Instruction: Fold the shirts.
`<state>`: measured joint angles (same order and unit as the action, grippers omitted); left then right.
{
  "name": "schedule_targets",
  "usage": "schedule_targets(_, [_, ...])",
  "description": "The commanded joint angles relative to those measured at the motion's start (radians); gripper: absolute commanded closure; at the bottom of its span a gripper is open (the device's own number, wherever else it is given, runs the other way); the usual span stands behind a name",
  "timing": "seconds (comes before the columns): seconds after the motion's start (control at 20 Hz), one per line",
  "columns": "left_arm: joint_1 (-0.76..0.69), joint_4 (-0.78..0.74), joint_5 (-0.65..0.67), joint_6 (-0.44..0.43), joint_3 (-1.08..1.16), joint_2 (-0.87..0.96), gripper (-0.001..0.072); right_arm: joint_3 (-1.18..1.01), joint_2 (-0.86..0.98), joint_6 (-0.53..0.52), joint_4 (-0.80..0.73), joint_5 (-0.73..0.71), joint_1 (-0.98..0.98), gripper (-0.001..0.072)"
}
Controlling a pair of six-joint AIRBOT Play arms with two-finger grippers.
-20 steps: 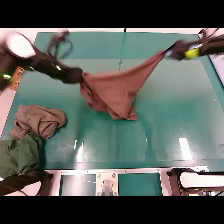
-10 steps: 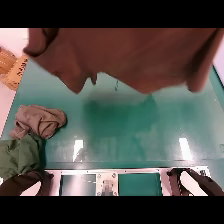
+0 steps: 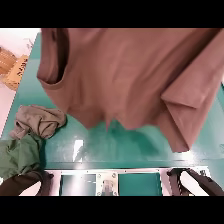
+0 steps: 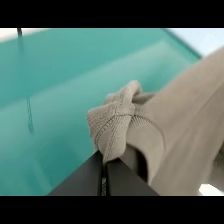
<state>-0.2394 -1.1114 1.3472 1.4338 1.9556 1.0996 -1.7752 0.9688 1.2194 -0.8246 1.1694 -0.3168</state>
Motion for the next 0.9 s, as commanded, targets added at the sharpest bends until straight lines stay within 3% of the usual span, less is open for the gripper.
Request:
schedule_targets(0.0, [0.001, -0.002, 0.001, -0.029, -0.055, 0.136, 0.0685, 0.043, 0.142, -0.009, -0.006, -0.006, 0.009, 0.0694])
schedule_targets(0.3, [-0.001, 0.076, -0.079, -0.134, -0.09, 0.578, 0.0685, 0.206, 0.509, -0.053, -0.006, -0.033, 0.071, 0.0694])
schedule_targets(0.55, [-0.001, 0.236, -0.238, -0.132, -0.09, 0.837, 0.0682, 0.229, 0.73, -0.027, -0.007, -0.045, 0.084, 0.0693])
schedule_targets(0.6, [0.002, 0.245, -0.235, -0.129, -0.09, 0.851, 0.0497, 0.229, 0.737, -0.008, -0.007, -0.048, 0.076, 0.0647])
schedule_targets(0.65, [0.007, 0.235, -0.232, -0.119, -0.089, 0.85, 0.0116, 0.224, 0.734, 0.024, -0.008, -0.043, 0.063, 0.0481])
schedule_targets(0.7, [0.021, 0.233, -0.215, -0.095, -0.078, 0.845, 0.0035, 0.212, 0.727, 0.068, -0.011, -0.026, 0.04, 0.04])
schedule_targets(0.75, [0.043, 0.233, -0.178, -0.088, -0.056, 0.839, 0.0034, 0.205, 0.71, 0.102, -0.012, 0.0, 0.005, 0.043])
schedule_targets(0.8, [0.067, 0.233, -0.121, -0.088, -0.024, 0.838, 0.0055, 0.207, 0.685, 0.121, -0.019, 0.029, -0.036, 0.0448])
schedule_targets(0.85, [0.097, 0.233, -0.054, -0.089, 0.006, 0.838, 0.0126, 0.212, 0.66, 0.14, -0.031, 0.069, -0.074, 0.0449])
